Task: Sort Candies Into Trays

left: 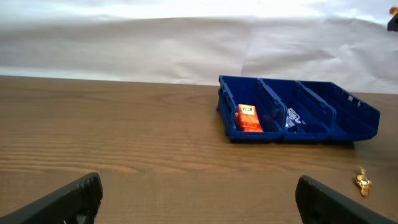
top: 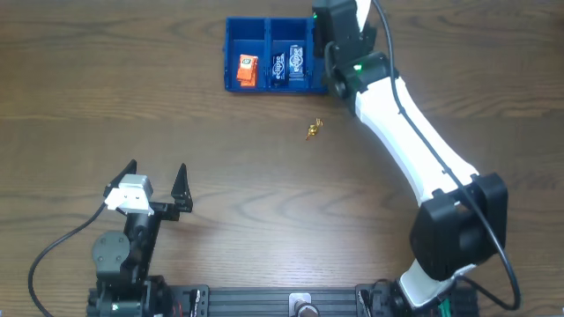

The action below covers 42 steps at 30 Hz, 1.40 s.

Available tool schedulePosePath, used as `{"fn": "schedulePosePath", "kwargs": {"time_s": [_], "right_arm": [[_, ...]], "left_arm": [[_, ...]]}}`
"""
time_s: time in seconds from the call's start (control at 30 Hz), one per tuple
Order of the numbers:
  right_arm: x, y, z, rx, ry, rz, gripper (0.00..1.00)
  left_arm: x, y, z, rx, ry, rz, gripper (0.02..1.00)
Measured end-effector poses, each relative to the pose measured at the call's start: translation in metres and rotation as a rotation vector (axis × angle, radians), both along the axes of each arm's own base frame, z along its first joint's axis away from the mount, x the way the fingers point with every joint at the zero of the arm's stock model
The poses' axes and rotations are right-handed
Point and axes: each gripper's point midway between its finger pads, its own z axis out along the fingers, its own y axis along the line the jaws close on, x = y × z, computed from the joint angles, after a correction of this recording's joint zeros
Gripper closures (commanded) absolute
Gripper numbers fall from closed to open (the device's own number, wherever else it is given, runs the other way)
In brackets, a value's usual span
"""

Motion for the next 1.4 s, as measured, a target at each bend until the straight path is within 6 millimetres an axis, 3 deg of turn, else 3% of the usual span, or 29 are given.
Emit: {"fn": "schedulePosePath", "kwargs": {"time_s": [0.1,0.13,0.27,0.4,0.6,0.7,0.8,0.83,0.9,1.2,1.4], "right_arm": [[0.008,-0.003,-0.023,-0.03,0.042,0.003,0.825],[0.011,-0.003,-0.042,-0.039,0.079,0.007,0.827],[0.012,0.0,-0.08,-0.052,0.159,0.017,0.829],[0.012,0.005,-0.1,-0.04,0.202,0.032,0.822],[0.009,0.006,-0.105,-0.027,0.22,0.031,0.801],[0.007,0.005,-0.108,-0.027,0.232,0.028,0.739],[0.006,0.005,-0.109,-0.023,0.238,0.024,0.619],[0.005,0.004,-0.11,-0.026,0.244,0.026,0.465],[0.004,0.005,-0.111,-0.024,0.25,0.025,0.323],[0.001,0.004,-0.114,-0.027,0.266,0.022,0.18],[-0.016,0.0,-0.126,-0.028,0.354,0.014,0.051]], "left_arm": [[0.0,0.0,0.0,0.0,0.0,0.0,0.02],[0.0,0.0,0.0,0.0,0.0,0.0,0.02],[0.0,0.0,0.0,0.0,0.0,0.0,0.02],[0.0,0.0,0.0,0.0,0.0,0.0,0.02],[0.0,0.0,0.0,0.0,0.0,0.0,0.02],[0.0,0.0,0.0,0.0,-0.001,0.0,0.02],[0.0,0.0,0.0,0.0,0.0,0.0,0.02],[0.0,0.0,0.0,0.0,0.0,0.0,0.02],[0.0,0.0,0.0,0.0,0.0,0.0,0.02],[0.0,0.0,0.0,0.0,0.0,0.0,0.023],[0.0,0.0,0.0,0.0,0.0,0.0,0.02]]}}
